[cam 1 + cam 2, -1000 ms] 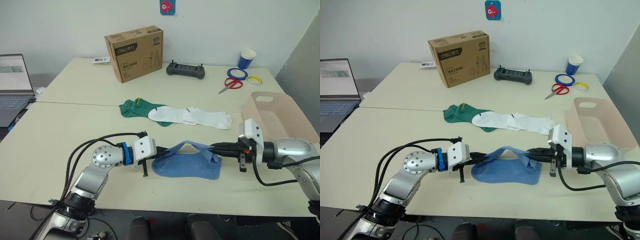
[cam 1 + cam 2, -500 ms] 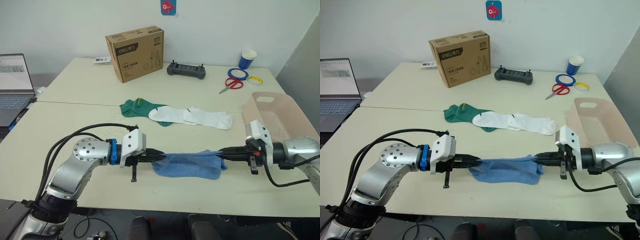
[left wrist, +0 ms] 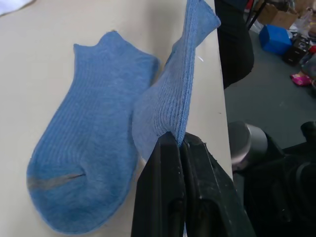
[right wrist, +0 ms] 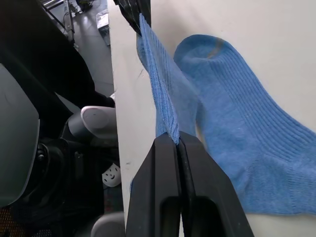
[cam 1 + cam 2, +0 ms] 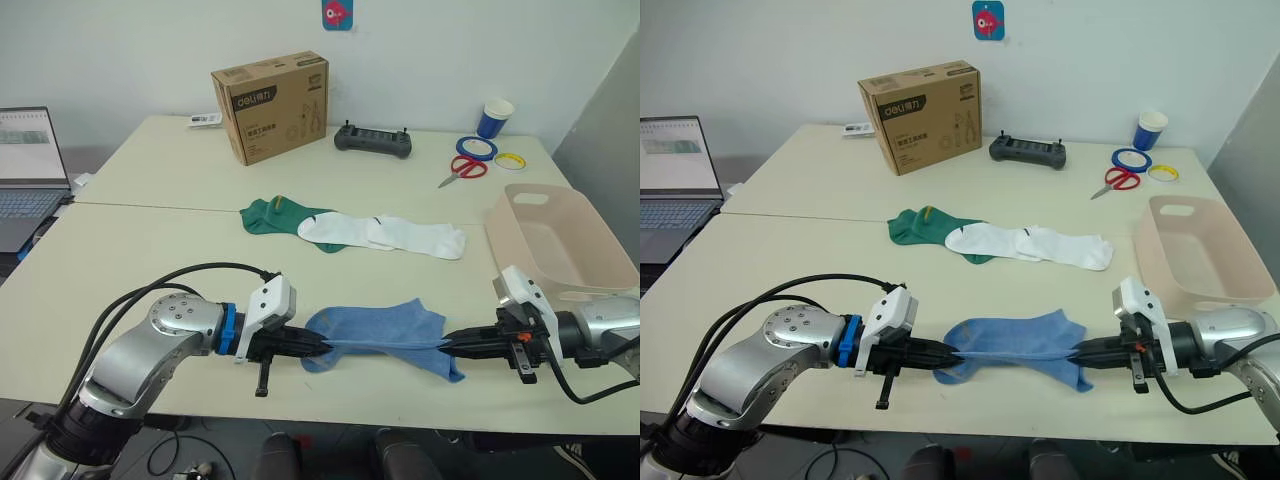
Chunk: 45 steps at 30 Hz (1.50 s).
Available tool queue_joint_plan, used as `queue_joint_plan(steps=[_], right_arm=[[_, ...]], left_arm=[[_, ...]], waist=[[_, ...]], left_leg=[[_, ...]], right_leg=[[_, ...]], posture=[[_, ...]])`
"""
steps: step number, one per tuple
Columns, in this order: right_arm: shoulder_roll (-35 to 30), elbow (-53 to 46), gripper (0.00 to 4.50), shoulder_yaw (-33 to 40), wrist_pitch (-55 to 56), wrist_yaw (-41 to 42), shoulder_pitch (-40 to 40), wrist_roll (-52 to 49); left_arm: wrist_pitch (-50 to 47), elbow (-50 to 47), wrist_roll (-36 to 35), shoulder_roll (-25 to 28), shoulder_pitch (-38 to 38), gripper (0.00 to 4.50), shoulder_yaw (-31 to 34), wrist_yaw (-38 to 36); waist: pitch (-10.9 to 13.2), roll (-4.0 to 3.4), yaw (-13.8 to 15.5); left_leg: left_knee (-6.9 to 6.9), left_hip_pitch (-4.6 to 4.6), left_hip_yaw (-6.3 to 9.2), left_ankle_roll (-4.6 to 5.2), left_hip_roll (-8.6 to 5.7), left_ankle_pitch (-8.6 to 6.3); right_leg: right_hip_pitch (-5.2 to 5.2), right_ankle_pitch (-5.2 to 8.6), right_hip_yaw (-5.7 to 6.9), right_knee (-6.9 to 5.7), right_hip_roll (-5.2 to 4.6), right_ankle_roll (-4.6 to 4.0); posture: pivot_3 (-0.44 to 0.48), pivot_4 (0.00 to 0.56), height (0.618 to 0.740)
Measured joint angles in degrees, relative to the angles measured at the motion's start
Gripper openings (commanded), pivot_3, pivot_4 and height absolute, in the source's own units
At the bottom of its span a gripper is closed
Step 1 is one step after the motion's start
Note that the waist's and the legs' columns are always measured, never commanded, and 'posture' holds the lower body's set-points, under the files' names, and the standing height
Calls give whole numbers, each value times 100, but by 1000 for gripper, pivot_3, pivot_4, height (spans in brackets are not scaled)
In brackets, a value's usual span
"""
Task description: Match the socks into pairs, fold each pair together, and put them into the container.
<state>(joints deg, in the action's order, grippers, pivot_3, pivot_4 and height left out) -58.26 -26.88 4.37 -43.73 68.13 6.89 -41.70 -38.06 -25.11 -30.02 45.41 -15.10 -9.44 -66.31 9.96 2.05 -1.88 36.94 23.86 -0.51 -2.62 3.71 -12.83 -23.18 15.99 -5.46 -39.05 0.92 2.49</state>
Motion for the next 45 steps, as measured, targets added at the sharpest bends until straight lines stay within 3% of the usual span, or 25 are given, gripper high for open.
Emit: queue_joint_plan(steps=[16, 26, 38, 42, 43, 45], right_arm=[[544, 899, 0, -627, 198, -210, 583, 530], [824, 1652, 0, -1021, 963, -194, 1163, 1382], [1165, 2345, 0, -1241, 1537, -201, 1370, 2042], [1264, 2442, 0, -1240, 1615, -225, 1417, 2126], [1297, 2459, 485, -1237, 1634, -241, 1425, 2143], [1338, 2479, 1021, -1228, 1641, -282, 1427, 2145]], left_arm=[[-53, 1071, 423, -250, -861, 10, -596, -69], [687, 2181, 1106, -262, -1543, 10, -967, -658], [1393, 3223, 1813, -879, -2097, 10, -1112, -621], [1616, 3351, 1891, -1003, -2130, 904, -1112, -666], [1647, 3394, 1892, -1041, -2132, 1245, -1112, -684], [1695, 3423, 1906, -1077, -2136, 1860, -1111, -680]], waist=[[0, 0, -4], [0, 0, 1], [0, 0, 4], [0, 0, 4], [0, 0, 4], [0, 0, 4]], left_leg=[[1, 1, -1, 0, -2, 0], [0, 3, -1, 0, -2, 0], [2, 4, -2, 0, -2, 0], [2, 4, -1, 1, -2, 0], [2, 4, -2, 1, -2, 0], [2, 4, -1, 1, -2, 0]], right_leg=[[-2, 0, -1, -2, 1, -1], [-3, 0, 1, -1, 2, -2], [-2, -1, -1, -3, 3, -2], [-2, -1, -1, -4, 3, -2], [-2, -1, -1, -4, 3, -3], [-2, -2, -1, -4, 3, -3]], posture=[[0, 150, 740], [0, 150, 740], [0, 150, 740], [0, 150, 740], [0, 150, 740], [0, 150, 740]])
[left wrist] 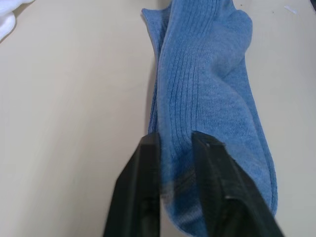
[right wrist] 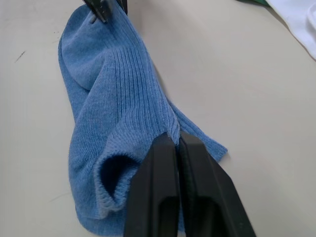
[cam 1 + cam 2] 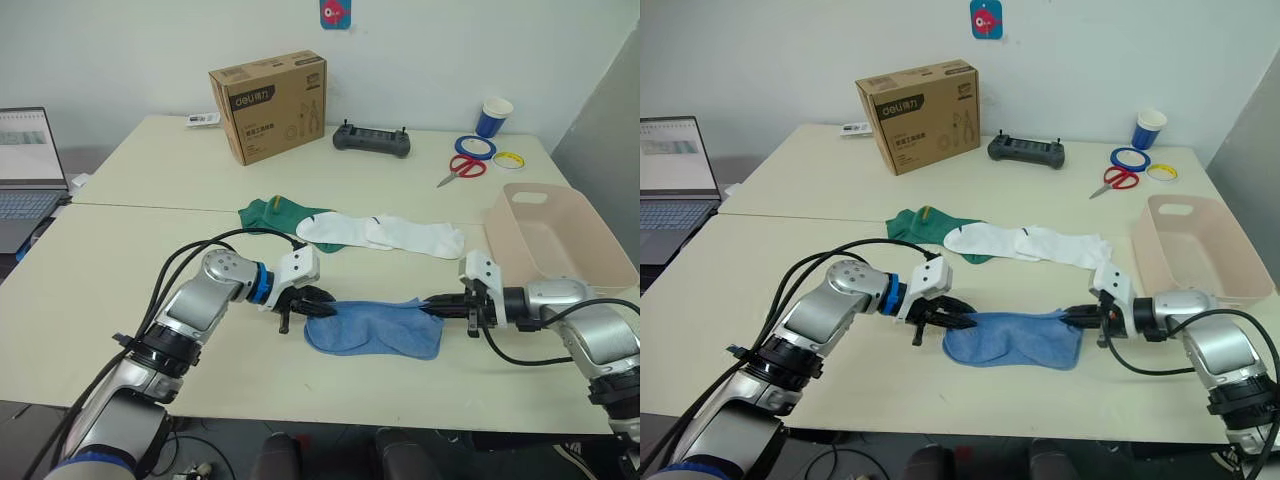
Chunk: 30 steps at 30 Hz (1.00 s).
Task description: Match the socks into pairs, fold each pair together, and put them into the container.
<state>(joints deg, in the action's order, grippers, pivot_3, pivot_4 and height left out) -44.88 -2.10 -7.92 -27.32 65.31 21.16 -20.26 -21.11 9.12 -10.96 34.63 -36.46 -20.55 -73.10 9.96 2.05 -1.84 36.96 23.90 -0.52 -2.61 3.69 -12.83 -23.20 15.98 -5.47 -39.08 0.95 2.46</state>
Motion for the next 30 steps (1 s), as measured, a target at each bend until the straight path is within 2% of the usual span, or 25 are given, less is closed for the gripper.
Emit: queue_joint_plan(steps=[3, 5, 9, 14, 18, 22, 30], right_arm=[[-7, 35, 2077, 135, 3, -53, 8, 2], [-37, 40, 2090, 291, -18, -80, 38, -16], [-148, -18, 2090, 614, -229, -169, -32, -141], [-196, -270, 2090, 869, -583, -244, -412, -346], [-196, -537, 2090, 948, -847, -340, -541, -516], [-195, -763, 2090, 1016, -1097, -449, -893, -635], [-193, -981, 2090, 981, -1204, -559, -1039, -677]], left_arm=[[133, 101, 90, -57, -23, 2837, 134, 256], [187, 199, 96, -105, -32, 3414, 328, 507], [150, 67, -26, -19, 57, 3414, 760, 686], [261, -791, -180, 312, 750, 3414, 1112, 695], [466, -1415, -248, 382, 1128, 3414, 1119, 652], [946, -2032, 2, 625, 1550, 3414, 1059, 630], [1173, -2080, 363, 315, 1838, 3414, 670, 991]], waist=[[0, 0, 1], [0, 0, -3], [0, 0, -3], [0, -1, -1], [0, -1, 1], [0, -2, 0], [0, -2, 1]], left_leg=[[0, 0, 0, 0, 0, 0], [1, 0, 0, 0, 0, 0], [-2, 0, 2, 0, 1, 0], [-3, 0, 1, 0, 1, 0], [0, -1, -2, 0, 1, 0], [-3, -2, -4, 0, 1, 0], [0, -2, -5, 0, 1, 0]], right_leg=[[0, -2, 0, 0, 0, -3], [0, -3, 0, -1, 0, -2], [0, -5, 1, -1, 0, -7], [1, -8, 1, 0, -2, -12], [3, -3, -1, 0, -4, 2], [3, -1, -4, 2, -3, 3], [3, -1, -5, 2, -3, 4]], posture=[[0, 150, 740], [0, 150, 740], [0, 150, 740], [0, 150, 740], [0, 150, 740], [0, 150, 740], [0, 150, 740]])
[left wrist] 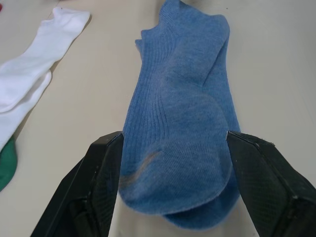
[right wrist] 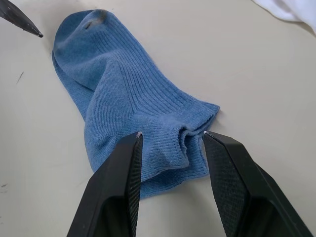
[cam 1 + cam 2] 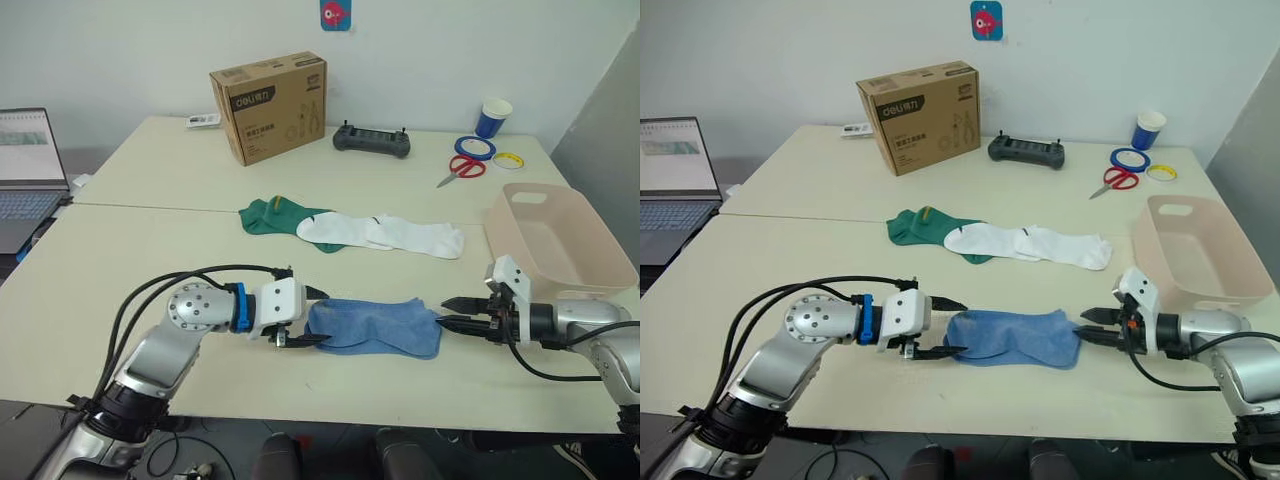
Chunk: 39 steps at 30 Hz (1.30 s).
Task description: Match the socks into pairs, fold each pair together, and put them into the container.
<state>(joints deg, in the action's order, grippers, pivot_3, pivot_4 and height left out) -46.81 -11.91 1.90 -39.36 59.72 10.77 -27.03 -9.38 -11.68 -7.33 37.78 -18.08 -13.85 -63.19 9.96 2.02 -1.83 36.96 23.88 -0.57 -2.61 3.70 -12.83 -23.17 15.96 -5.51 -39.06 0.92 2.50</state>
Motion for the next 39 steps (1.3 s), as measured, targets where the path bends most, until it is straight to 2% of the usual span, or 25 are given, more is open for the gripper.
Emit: queue_joint_plan(steps=[14, 18, 21, 24, 25, 29, 32, 34, 39], right_arm=[[1, -31, 2090, -212, 317, 6, -127, 167], [1, -30, 2090, -212, 355, 7, -130, 166], [11, -30, 1177, -232, 370, 7, -130, 166], [29, -29, 115, -290, 380, 5, -129, 166], [29, -29, 0, -306, 381, 5, -130, 166], [28, -22, 0, -309, 390, 16, -130, 165], [28, -3, 0, -309, 408, 19, -130, 165], [28, 23, 0, -309, 418, 20, -130, 165], [28, 60, 0, -308, 463, 30, -130, 158]], left_arm=[[233, 232, 428, -39, 10, 3414, -428, 65], [405, 385, 606, 89, 6, 3414, -453, 47], [442, 487, 622, 74, -22, 3451, -453, 56], [457, 522, 642, 64, -66, 2795, -453, 64], [461, 522, 644, 58, -66, 2504, -453, 63], [448, 521, 638, 23, -66, 1182, -453, 53], [369, 513, 618, 23, -65, 348, -453, 12], [355, 513, 601, 23, -65, 72, -453, 2], [371, 513, 527, 20, -66, 72, -444, -27]], waist=[[0, 0, -3], [0, 0, -5], [0, 0, -2], [0, 0, -3], [0, 0, -4], [0, 0, -3], [0, 0, -4], [0, 0, -4], [0, 0, -3]], left_leg=[[-1, -1, 1, 0, 0, 0], [-2, -2, 2, 0, 0, 0], [-1, 0, 0, 0, 0, 0], [-1, -1, 1, 0, 0, 0], [-1, -1, 2, 0, 0, 0], [-1, -1, 1, 0, 0, 0], [-1, -1, 2, 0, 0, 0], [-1, -1, 1, 0, 0, 0], [-1, -1, 1, 0, 0, 0]], right_leg=[[-1, 0, 0, -1, 1, 0], [-1, 0, 1, -1, 2, 0], [-1, 0, 0, 0, 1, 0], [-1, 0, 1, -1, 1, 0], [-1, 0, 1, -1, 2, 0], [-1, 0, 0, -1, 1, 0], [-1, 0, 1, -1, 1, 0], [-1, 0, 1, -1, 1, 0], [-1, 0, 1, -1, 1, 0]], posture=[[0, 150, 740], [0, 150, 740], [0, 150, 740], [0, 150, 740], [0, 150, 740], [0, 150, 740], [0, 150, 740], [0, 150, 740], [0, 150, 740]])
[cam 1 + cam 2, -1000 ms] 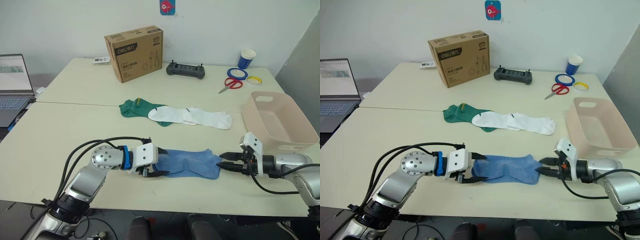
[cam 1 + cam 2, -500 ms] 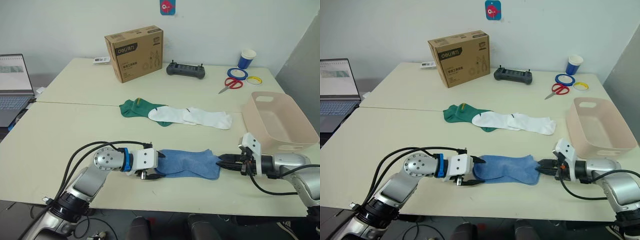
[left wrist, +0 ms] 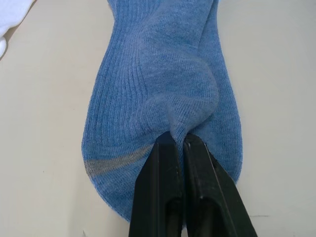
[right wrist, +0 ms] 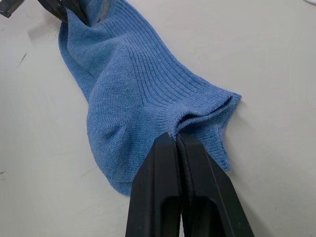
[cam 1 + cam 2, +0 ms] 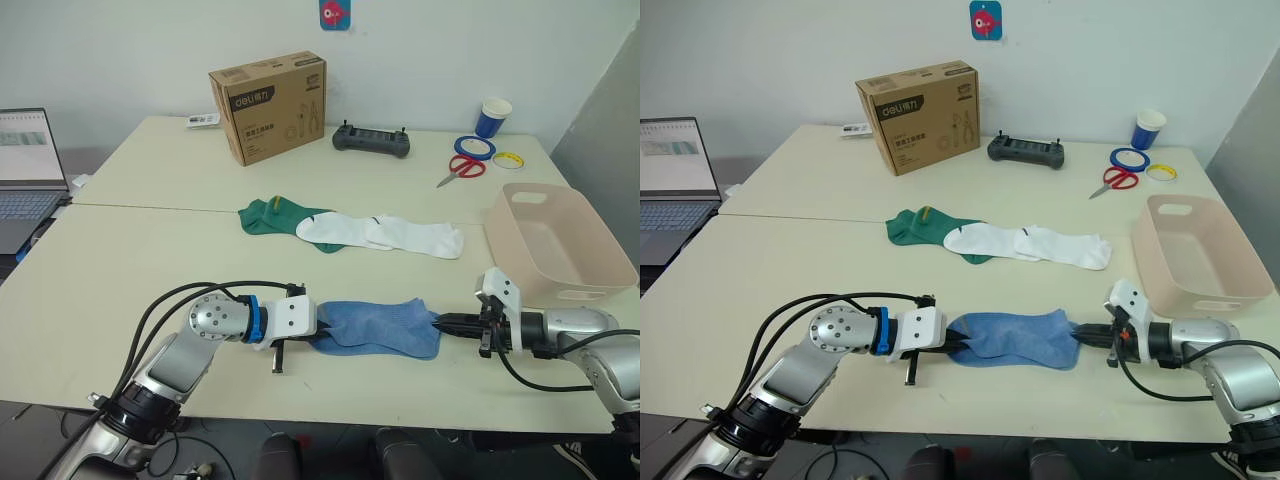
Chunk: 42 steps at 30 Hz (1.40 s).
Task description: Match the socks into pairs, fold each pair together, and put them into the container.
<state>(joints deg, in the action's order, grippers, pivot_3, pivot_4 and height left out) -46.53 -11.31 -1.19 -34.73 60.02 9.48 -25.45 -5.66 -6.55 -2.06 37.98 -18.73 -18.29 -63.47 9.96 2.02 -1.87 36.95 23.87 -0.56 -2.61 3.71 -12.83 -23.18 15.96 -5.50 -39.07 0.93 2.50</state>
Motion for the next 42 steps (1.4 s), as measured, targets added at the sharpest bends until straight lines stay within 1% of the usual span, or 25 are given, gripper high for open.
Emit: queue_joint_plan(steps=[3, 8, 15, 20, 42], right_arm=[[-9, 11, 0, 5, -80, 14, 10, -63], [-8, 28, 0, 14, -220, -12, 120, -117], [-2, 272, 0, 7, -171, -27, 306, -51], [-1, 339, 0, -17, -110, -17, 368, -7], [-9, 367, 0, -24, -102, 87, 269, 140]], left_arm=[[-4, -56, -196, -6, 3, 72, 62, -78], [4, -313, -357, 128, 99, 72, 114, -218], [20, -409, -338, 209, 230, 72, 128, -199], [3, -407, -329, 173, 228, 72, 127, -100], [74, -316, -199, 170, 222, 72, 12, -207]], waist=[[0, 0, 0], [0, 0, -2], [0, 0, 1], [0, 0, 0], [0, 0, -1]], left_leg=[[0, 0, -1, 0, 0, 0], [0, 0, 0, 0, 0, 0], [0, 0, 0, 0, 0, 0], [0, 0, -1, 0, 0, 0], [0, 0, -1, 0, 0, 0]], right_leg=[[0, 0, -1, 0, 0, 0], [0, 0, 0, 0, 0, 0], [0, 0, 0, 0, 0, 0], [0, 0, -1, 0, 0, 0], [0, 0, 0, 0, 0, 0]], posture=[[0, 150, 740], [0, 150, 740], [0, 150, 740], [0, 150, 740], [0, 150, 740]])
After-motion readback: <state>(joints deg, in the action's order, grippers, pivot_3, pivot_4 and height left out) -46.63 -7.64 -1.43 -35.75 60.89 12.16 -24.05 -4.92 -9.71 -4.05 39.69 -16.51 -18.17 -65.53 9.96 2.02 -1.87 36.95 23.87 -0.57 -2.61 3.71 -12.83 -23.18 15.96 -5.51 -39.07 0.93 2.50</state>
